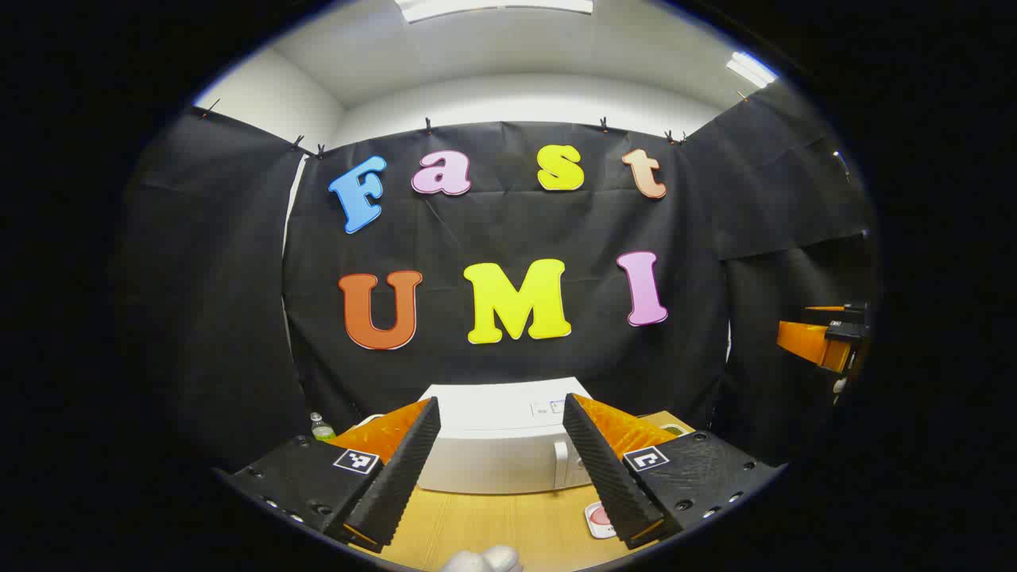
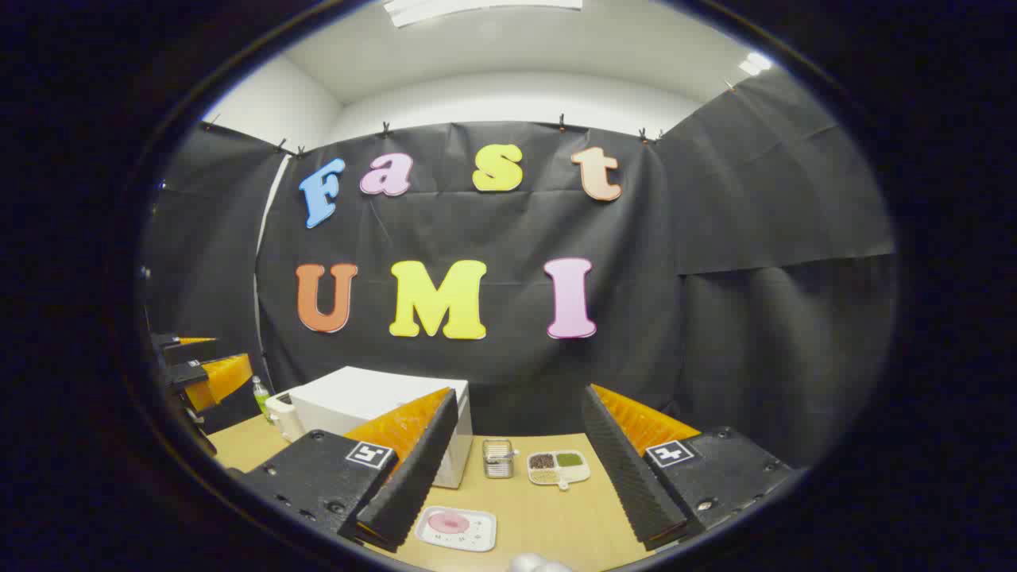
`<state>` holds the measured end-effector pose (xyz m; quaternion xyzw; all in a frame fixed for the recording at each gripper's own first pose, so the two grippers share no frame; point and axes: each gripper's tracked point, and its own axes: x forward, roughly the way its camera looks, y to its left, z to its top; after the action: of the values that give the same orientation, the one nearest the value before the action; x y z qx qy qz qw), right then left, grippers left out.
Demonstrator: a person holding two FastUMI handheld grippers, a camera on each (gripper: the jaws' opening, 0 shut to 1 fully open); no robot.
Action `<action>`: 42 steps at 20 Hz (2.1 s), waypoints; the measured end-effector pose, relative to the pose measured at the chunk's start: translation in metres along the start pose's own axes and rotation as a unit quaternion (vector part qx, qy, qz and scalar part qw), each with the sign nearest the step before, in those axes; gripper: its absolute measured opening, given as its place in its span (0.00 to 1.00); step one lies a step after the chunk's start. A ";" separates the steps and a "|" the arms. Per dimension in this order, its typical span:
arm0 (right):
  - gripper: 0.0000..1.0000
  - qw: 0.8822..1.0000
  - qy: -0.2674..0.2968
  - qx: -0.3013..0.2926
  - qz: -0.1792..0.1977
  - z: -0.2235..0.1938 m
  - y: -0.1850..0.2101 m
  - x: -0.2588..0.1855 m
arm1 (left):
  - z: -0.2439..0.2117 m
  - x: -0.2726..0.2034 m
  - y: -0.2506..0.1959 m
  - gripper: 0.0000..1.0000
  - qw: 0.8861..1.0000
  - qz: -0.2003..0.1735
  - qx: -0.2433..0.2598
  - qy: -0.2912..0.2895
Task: Open the microwave oven with the left hand, put the food in, and close the microwave oven.
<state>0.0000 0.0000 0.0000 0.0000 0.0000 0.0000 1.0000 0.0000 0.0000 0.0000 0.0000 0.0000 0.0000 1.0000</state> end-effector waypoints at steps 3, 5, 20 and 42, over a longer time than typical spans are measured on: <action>1.00 1.000 0.008 0.003 0.004 -0.003 0.003 0.005 | -0.001 0.003 -0.001 0.96 1.000 0.001 -0.004 0.000; 1.00 1.000 0.009 0.003 0.004 -0.004 0.003 0.007 | 0.000 0.003 0.001 0.96 1.000 0.004 -0.004 -0.002; 0.92 1.000 0.010 -0.003 0.012 -0.004 0.016 0.013 | -0.014 0.010 0.015 0.96 1.000 0.022 -0.014 0.008; 0.92 0.998 0.038 -0.041 -0.033 -0.003 -0.025 0.002 | -0.200 0.127 -0.107 0.96 0.994 -0.072 -0.029 0.071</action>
<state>0.0020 -0.0254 -0.0032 -0.0407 0.0378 -0.0330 0.9979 0.1271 -0.1070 -0.1996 -0.0293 0.0706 -0.0718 0.9945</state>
